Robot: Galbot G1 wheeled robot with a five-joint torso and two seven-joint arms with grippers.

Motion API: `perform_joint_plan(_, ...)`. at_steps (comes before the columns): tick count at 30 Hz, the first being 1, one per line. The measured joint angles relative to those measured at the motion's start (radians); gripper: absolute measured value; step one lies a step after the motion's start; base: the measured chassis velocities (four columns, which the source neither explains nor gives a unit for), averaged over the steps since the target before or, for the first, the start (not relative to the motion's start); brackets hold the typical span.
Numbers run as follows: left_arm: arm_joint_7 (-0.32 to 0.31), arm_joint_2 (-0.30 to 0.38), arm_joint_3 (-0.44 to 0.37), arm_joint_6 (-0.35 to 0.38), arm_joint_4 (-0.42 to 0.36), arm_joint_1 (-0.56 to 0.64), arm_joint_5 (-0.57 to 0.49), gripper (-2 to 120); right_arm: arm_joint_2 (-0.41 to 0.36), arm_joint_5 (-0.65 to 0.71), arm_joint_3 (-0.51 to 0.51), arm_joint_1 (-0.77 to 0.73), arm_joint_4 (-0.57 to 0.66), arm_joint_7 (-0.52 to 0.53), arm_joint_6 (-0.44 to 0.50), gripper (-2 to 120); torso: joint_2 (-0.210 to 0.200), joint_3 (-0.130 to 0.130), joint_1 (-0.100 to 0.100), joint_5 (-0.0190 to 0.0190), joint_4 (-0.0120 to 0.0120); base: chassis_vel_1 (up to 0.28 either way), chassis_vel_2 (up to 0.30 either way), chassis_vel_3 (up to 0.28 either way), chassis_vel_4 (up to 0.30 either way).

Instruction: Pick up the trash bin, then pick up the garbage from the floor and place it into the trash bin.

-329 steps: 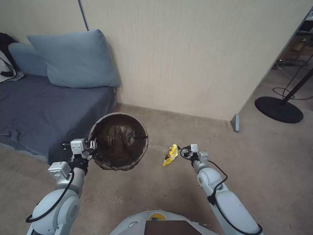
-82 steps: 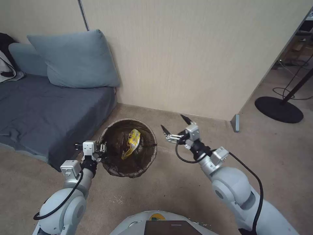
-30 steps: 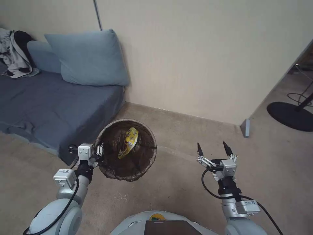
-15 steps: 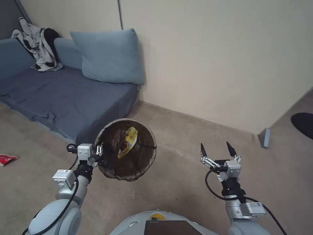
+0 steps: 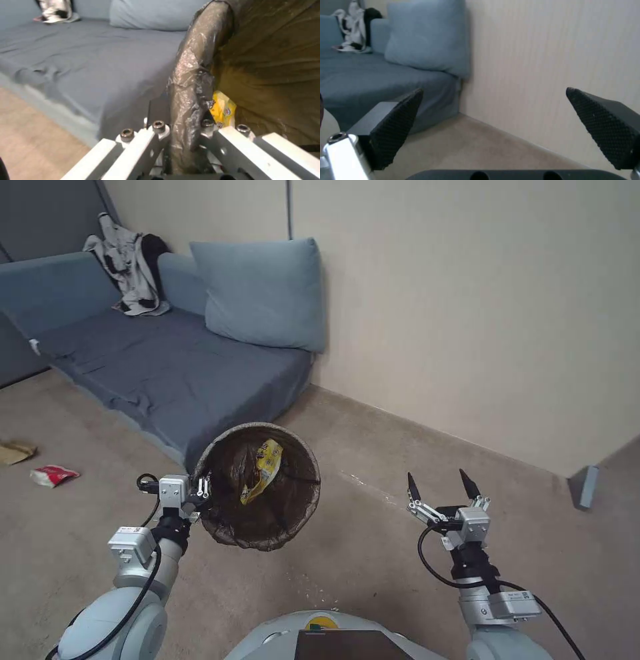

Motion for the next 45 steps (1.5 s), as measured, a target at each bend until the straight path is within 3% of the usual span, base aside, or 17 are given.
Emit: perform_joint_plan(45,-0.002,-0.018,0.001,-0.004,0.009,0.005,0.008,2,-0.028,0.002,-0.031,0.045,-0.035,0.008,-0.066,100,0.0,0.0,0.0,0.0001,-0.0001,0.077,0.075,0.075,0.079)
